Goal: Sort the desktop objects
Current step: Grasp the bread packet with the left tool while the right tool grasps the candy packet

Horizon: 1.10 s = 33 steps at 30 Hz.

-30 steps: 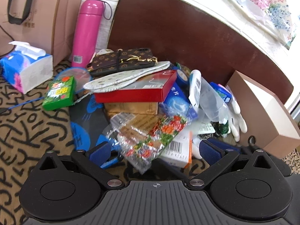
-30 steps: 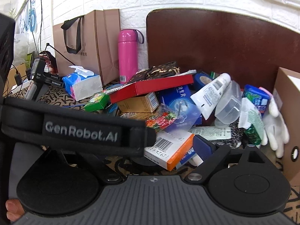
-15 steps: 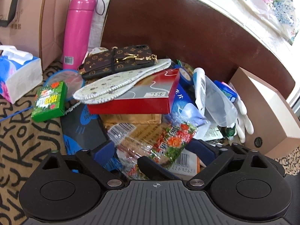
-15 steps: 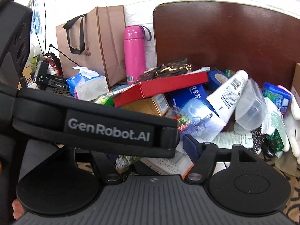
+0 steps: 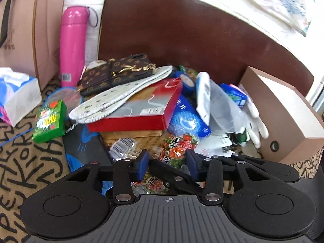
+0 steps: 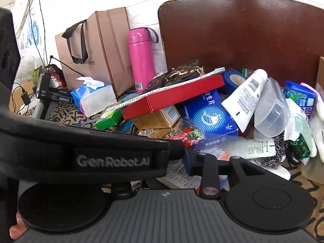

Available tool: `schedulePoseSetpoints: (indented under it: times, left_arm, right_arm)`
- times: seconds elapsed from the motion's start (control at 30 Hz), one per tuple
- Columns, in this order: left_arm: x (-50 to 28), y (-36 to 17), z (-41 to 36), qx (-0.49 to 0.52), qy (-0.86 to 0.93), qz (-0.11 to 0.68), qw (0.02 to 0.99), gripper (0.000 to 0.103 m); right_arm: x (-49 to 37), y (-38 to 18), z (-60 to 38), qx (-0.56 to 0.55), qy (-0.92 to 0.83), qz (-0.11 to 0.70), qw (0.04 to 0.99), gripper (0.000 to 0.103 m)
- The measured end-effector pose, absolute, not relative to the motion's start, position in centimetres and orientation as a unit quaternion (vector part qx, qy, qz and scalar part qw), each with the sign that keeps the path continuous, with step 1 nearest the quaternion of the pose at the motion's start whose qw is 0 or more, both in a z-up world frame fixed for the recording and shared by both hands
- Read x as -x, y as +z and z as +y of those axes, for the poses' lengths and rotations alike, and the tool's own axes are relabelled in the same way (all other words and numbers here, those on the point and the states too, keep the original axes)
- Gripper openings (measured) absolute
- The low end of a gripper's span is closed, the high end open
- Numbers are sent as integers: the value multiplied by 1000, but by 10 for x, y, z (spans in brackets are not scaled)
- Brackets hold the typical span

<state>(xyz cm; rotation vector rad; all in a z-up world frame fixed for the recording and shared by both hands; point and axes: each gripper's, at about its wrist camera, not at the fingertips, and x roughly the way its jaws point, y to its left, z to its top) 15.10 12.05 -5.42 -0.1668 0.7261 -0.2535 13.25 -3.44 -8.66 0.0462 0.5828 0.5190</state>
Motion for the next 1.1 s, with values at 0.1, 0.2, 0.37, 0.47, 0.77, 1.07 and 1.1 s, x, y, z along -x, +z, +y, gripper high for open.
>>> schedulePoseSetpoints:
  times: [0.1, 0.2, 0.37, 0.47, 0.77, 1.07, 1.1]
  left_arm:
    - [-146, -49, 119, 89, -130, 351, 923, 49]
    - [-139, -40, 113, 89, -138, 347, 923, 49]
    - [-122, -17, 99, 85, -162, 323, 929, 48]
    - [-110, -3, 85, 79, -174, 313, 930, 50]
    - [-97, -24, 94, 132, -130, 330, 926, 86]
    - [-124, -50, 125, 149, -90, 352, 920, 91]
    - [-128, -52, 124, 143, -92, 355, 919, 91]
  right_arm:
    - [-125, -81, -38, -16, 249, 276, 928, 39]
    - [-115, -75, -45, -14, 245, 269, 931, 39]
    - [-91, -57, -61, -5, 230, 239, 943, 39]
    - [-76, -46, -74, -2, 221, 224, 949, 39]
    - [-65, -56, -97, -24, 226, 233, 945, 75]
    - [-88, -81, -78, -27, 250, 262, 932, 68]
    - [-92, -84, -76, -31, 254, 264, 930, 65]
